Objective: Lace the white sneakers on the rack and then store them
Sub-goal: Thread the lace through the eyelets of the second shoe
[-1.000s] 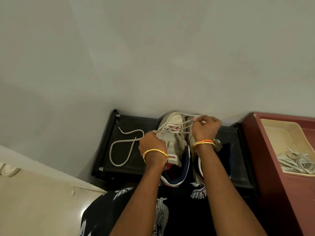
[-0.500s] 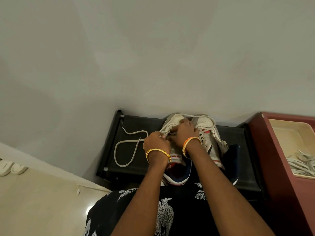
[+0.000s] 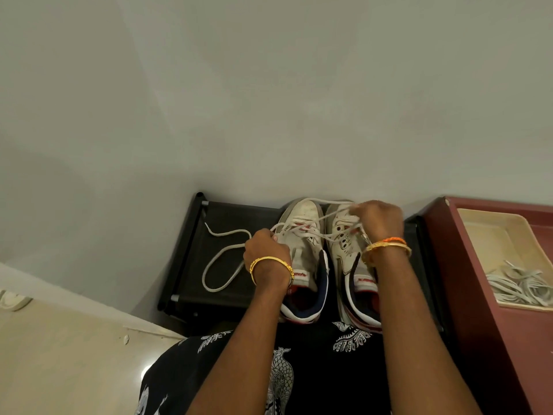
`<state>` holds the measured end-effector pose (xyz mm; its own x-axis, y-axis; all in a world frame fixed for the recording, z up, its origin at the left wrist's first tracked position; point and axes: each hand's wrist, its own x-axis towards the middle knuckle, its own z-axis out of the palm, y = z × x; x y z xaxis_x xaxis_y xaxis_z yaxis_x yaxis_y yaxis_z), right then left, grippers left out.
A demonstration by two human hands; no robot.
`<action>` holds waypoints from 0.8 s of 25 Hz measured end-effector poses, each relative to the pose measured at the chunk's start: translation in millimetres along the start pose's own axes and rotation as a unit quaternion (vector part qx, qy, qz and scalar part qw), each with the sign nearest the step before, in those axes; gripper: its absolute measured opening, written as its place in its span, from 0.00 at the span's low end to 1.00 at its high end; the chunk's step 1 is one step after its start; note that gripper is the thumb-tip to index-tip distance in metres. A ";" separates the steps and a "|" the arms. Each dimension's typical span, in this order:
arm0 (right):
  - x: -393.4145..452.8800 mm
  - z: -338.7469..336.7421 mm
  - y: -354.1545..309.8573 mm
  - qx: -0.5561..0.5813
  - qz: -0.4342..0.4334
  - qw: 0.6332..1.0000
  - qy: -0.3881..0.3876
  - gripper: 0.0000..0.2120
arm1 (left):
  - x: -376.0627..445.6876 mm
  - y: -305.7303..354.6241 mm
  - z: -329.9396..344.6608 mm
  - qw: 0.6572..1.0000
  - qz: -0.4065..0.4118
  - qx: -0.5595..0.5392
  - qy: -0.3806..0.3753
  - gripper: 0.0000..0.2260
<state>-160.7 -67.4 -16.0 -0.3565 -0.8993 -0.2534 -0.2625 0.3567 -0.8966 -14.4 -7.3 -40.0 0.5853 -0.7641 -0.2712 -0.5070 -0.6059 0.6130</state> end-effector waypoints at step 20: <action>-13.0 87.4 18.2 -0.529 -0.190 0.810 -0.165 0.14 | -1.0 0.1 1.5 1.000 0.024 -0.007 -0.012 0.09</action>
<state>-82.4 -71.4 -60.8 0.1442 -0.9516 -0.2713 -0.9813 -0.1023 -0.1628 -15.9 -6.9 -40.8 0.5451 -0.7978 -0.2576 -0.5258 -0.5647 0.6361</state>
